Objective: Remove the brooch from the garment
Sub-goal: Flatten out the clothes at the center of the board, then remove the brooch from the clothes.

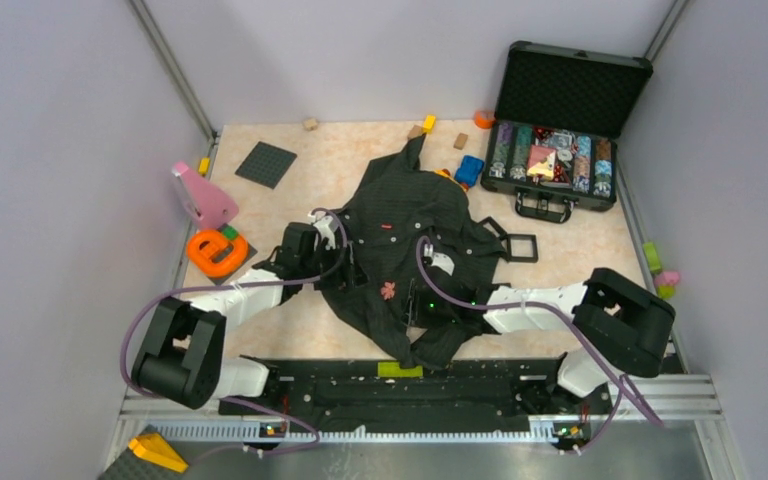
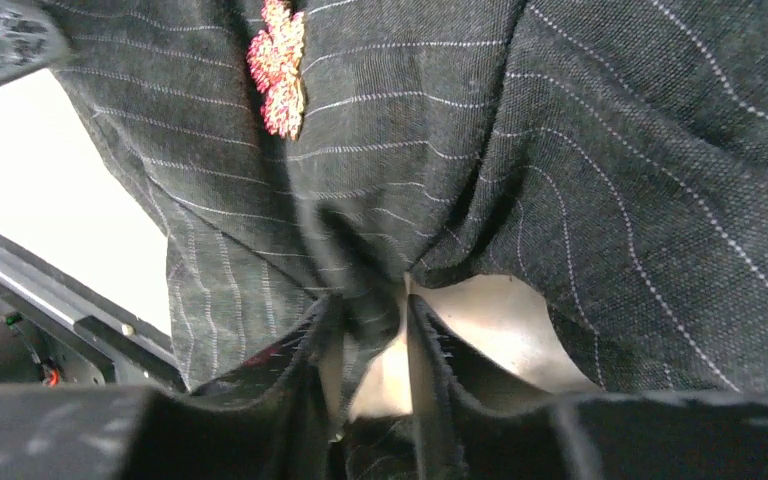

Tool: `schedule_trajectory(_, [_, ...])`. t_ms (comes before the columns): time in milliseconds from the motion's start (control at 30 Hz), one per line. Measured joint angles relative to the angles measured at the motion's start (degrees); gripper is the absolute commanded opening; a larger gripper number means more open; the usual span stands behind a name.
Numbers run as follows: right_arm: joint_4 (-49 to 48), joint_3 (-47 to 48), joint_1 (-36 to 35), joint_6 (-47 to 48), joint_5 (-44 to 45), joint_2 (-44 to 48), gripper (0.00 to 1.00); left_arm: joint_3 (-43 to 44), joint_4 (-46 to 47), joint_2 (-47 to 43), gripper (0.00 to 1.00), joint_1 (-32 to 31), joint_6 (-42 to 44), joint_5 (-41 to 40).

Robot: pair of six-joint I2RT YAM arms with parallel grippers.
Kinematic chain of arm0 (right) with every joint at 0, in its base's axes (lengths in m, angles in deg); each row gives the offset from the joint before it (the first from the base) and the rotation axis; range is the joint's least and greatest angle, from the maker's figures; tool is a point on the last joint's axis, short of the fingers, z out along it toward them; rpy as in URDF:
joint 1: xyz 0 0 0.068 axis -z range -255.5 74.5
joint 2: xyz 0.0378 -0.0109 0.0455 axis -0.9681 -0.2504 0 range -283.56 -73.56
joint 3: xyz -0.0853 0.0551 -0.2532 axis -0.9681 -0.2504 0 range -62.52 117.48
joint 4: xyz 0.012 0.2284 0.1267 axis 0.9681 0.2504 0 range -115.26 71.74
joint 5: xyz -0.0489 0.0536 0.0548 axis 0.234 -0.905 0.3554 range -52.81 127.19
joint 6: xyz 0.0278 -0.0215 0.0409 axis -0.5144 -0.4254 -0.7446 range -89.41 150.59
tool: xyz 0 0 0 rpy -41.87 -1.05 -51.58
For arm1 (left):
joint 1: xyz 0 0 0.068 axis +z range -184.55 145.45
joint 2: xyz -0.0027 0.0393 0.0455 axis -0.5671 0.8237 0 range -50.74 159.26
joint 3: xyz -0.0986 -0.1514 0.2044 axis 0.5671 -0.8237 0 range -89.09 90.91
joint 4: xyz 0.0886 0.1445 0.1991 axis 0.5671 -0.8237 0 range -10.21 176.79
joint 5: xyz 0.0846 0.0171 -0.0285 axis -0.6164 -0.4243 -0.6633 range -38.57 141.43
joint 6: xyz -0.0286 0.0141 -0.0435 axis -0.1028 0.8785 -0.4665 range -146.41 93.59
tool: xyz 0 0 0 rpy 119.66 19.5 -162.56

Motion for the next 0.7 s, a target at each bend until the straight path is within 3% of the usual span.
schedule_trajectory(67, [0.83, -0.07, -0.15, -0.24, 0.28, 0.92, 0.39, -0.35, 1.49, 1.38, 0.79, 0.0, -0.02, 1.92])
schedule_trajectory(133, [3.78, -0.07, -0.37, 0.26, 1.27, 2.75, 0.39, -1.18, 2.82, 2.27, 0.69, -0.02, 0.02, 3.74])
schedule_trajectory(300, [10.86, 1.51, -0.39, 3.98, 4.83, 9.55, 0.37, -3.02, 5.07, 2.38, 0.24, -1.11, -0.46, 5.88])
schedule_trajectory(500, [12.13, 10.47, -0.37, 11.47, 6.23, 10.14, 0.38, -6.23, 5.77, 0.17, 0.22, -3.76, -1.99, 6.21])
schedule_trajectory(633, [10.69, 16.96, 0.48, 14.6, 4.79, 3.78, 0.38, -8.31, 3.21, -5.95, 0.18, -4.26, -2.75, 4.81])
schedule_trajectory(700, [9.57, 18.69, 1.42, 14.86, 3.34, -0.15, 0.43, -8.57, 2.08, -8.57, 0.17, -4.28, -2.75, 3.96])
